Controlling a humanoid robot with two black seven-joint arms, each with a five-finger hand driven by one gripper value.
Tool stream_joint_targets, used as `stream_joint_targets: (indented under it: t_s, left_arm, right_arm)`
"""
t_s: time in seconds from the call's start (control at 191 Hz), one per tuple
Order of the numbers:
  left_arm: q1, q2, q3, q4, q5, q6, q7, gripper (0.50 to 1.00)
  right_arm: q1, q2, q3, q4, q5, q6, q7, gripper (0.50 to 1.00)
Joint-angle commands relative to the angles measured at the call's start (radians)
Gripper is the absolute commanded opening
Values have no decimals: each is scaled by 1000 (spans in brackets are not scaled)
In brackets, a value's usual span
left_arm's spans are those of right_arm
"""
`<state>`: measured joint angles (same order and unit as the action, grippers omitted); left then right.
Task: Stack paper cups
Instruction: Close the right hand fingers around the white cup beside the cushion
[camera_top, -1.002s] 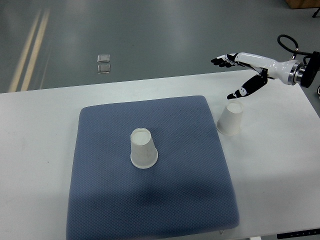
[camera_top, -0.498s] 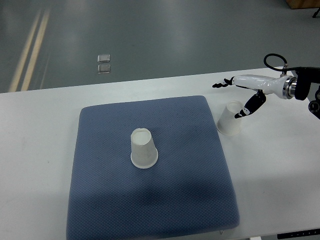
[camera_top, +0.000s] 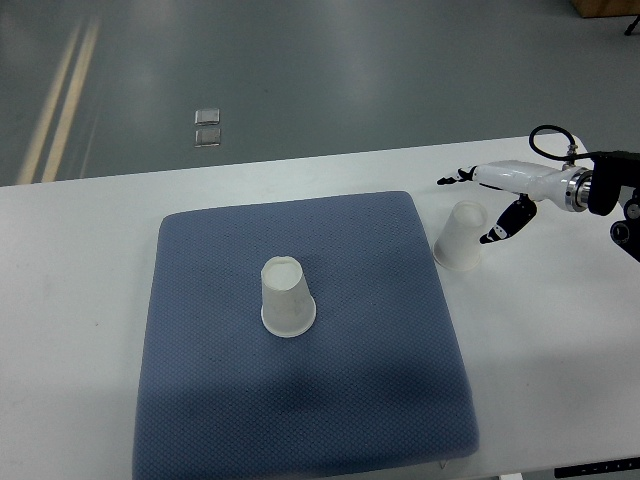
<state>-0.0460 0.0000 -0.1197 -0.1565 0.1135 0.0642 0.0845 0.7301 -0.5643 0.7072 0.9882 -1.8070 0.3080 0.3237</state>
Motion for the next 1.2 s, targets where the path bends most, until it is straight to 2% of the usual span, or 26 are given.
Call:
stream_joint_targets:
  t_s: [0.0, 0.304, 1.196]
  left_arm:
    - [0, 0, 0, 0, 0, 0, 0, 1000]
    - [0, 0, 0, 0, 0, 0, 0, 1000]
    - [0, 0, 0, 0, 0, 0, 0, 1000]
  right_arm:
    - [0, 6, -2, -10, -5, -1, 0, 909]
    - [-6, 14, -29, -26, -29, -38, 0, 877]
    - [-3, 29, -32, -51, -48, -49, 1, 764]
